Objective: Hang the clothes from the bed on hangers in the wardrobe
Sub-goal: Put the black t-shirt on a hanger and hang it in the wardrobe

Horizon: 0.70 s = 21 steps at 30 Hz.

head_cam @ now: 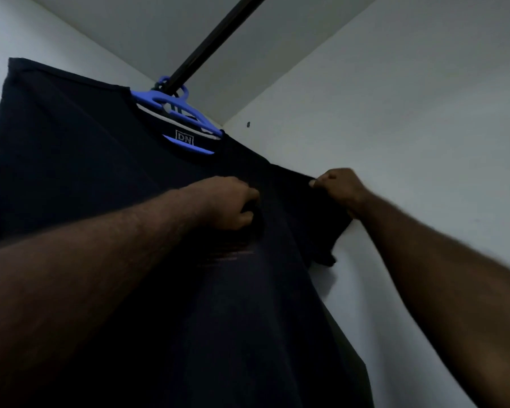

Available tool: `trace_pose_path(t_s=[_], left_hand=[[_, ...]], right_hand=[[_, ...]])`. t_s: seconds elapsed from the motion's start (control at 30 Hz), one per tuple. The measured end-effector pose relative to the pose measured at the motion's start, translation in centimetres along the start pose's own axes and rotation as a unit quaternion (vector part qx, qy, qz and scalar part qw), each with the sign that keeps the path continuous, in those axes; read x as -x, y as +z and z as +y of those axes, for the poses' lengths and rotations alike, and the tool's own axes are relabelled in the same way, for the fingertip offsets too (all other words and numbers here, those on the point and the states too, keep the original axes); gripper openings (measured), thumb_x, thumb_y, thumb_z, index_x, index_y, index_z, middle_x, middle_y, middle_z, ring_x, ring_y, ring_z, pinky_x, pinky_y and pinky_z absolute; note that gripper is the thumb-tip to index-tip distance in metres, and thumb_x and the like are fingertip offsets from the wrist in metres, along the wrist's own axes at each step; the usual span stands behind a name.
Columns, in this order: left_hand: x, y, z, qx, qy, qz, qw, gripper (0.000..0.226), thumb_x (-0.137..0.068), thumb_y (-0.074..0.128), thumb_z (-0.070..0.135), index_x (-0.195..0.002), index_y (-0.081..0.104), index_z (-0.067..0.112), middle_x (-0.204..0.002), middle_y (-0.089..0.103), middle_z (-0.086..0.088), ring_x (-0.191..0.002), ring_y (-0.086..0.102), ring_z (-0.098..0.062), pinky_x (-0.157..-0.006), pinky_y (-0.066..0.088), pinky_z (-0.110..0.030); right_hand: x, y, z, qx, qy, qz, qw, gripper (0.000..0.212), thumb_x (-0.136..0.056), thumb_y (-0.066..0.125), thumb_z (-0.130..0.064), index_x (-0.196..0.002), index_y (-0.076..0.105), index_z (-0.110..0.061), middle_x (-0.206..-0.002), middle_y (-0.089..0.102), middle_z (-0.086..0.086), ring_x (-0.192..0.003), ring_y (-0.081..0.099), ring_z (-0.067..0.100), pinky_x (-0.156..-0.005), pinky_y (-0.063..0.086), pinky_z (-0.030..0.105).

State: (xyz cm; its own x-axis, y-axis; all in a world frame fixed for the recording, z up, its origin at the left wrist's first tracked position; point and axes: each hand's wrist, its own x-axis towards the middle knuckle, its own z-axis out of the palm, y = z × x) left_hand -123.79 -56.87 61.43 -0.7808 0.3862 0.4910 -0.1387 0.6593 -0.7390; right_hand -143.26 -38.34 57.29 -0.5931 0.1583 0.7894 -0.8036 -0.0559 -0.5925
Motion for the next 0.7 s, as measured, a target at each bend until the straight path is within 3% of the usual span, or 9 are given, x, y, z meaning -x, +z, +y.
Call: trace_pose_path(t_s=[0.1,0.2,0.27,0.37,0.4,0.5,0.57,0.63,0.7], left_hand=[[-0.1,0.4,0.0,0.017,-0.029,-0.02,0.999,0.034,-0.094,0.051,0.04,-0.121,0.059,0.021,-0.114,0.062,-0.002,-0.101,0.06,-0.019,-0.091,0.051,-0.041],[-1.0,-0.4,1.0,0.151,-0.053,0.068,0.985,0.028,-0.094,0.052,0.029,-0.113,0.065,0.014,-0.107,0.067,-0.005,-0.094,0.063,-0.02,-0.088,0.053,-0.037],[-1.8,-1.6,2.1,0.372,-0.104,0.138,0.912,0.028,-0.097,0.048,0.025,-0.11,0.066,0.007,-0.101,0.069,-0.009,-0.085,0.065,-0.021,-0.082,0.056,-0.035],[-2.6,-4.0,3.0,0.658,-0.173,0.137,0.72,0.048,-0.098,0.046,0.048,-0.11,0.064,0.005,-0.099,0.069,-0.013,-0.081,0.068,-0.025,-0.068,0.056,-0.034],[-2.7,-4.6,2.9,0.672,-0.18,0.123,0.708,0.048,-0.095,0.051,0.05,-0.108,0.065,0.006,-0.098,0.069,-0.012,-0.084,0.068,-0.025,-0.071,0.056,-0.035],[-2.2,-5.2,2.8,0.598,-0.189,0.128,0.768,0.008,-0.092,0.059,0.009,-0.089,0.064,0.005,-0.084,0.064,-0.009,-0.077,0.062,-0.019,-0.071,0.054,-0.031],[-2.2,-5.0,2.4,0.565,-0.221,0.158,0.779,0.022,-0.09,0.053,-0.007,-0.1,0.061,0.01,-0.087,0.059,-0.006,-0.079,0.058,-0.016,-0.07,0.053,-0.026],[-1.8,-4.6,1.9,0.568,-0.231,0.162,0.773,0.035,-0.091,0.047,-0.011,-0.111,0.06,0.014,-0.089,0.057,-0.004,-0.079,0.056,-0.014,-0.067,0.053,-0.024],[-1.5,-4.1,1.4,0.564,-0.237,0.148,0.777,0.037,-0.092,0.043,-0.012,-0.109,0.064,0.012,-0.092,0.059,-0.005,-0.081,0.058,-0.014,-0.064,0.055,-0.023]], right_hand=[[0.5,-2.3,-2.4,0.049,-0.034,-0.015,0.998,0.016,-0.082,0.077,-0.014,-0.078,0.067,-0.003,-0.068,0.059,0.004,-0.056,0.05,0.01,-0.045,0.041,0.014],[1.9,-2.8,-5.3,0.036,-0.068,-0.05,0.996,0.013,-0.084,0.075,-0.012,-0.085,0.07,-0.001,-0.072,0.064,0.005,-0.057,0.056,0.009,-0.053,0.047,0.018],[3.7,-2.2,-7.4,-0.042,-0.099,-0.103,0.989,0.002,-0.088,0.07,-0.008,-0.087,0.07,-0.006,-0.079,0.068,0.005,-0.066,0.062,0.008,-0.064,0.052,0.021],[6.9,-0.7,-9.2,-0.168,-0.096,-0.236,0.952,0.02,-0.092,0.06,-0.002,-0.109,0.068,-0.008,-0.101,0.072,0.011,-0.089,0.068,0.016,-0.087,0.054,0.033],[7.9,-0.3,-9.3,-0.196,-0.079,-0.281,0.936,0.023,-0.092,0.06,-0.003,-0.114,0.066,-0.008,-0.102,0.072,0.01,-0.089,0.069,0.018,-0.089,0.054,0.037],[9.7,0.1,-8.0,-0.259,-0.067,-0.287,0.92,0.021,-0.092,0.059,-0.007,-0.113,0.065,-0.007,-0.102,0.072,0.007,-0.093,0.07,0.022,-0.089,0.055,0.039],[10.1,0.1,-6.3,-0.282,-0.071,-0.159,0.944,0.015,-0.095,0.056,-0.013,-0.101,0.069,-0.008,-0.102,0.074,0.01,-0.097,0.071,0.026,-0.085,0.055,0.039],[9.6,0.1,-3.8,-0.195,-0.038,-0.036,0.979,0.016,-0.094,0.061,-0.025,-0.093,0.069,-0.011,-0.096,0.074,0.005,-0.094,0.07,0.024,-0.078,0.053,0.035],[9.7,0.6,-1.7,-0.121,0.052,-0.076,0.988,0.027,-0.092,0.064,-0.039,-0.1,0.067,-0.013,-0.101,0.071,0.003,-0.093,0.069,0.02,-0.073,0.052,0.031]])
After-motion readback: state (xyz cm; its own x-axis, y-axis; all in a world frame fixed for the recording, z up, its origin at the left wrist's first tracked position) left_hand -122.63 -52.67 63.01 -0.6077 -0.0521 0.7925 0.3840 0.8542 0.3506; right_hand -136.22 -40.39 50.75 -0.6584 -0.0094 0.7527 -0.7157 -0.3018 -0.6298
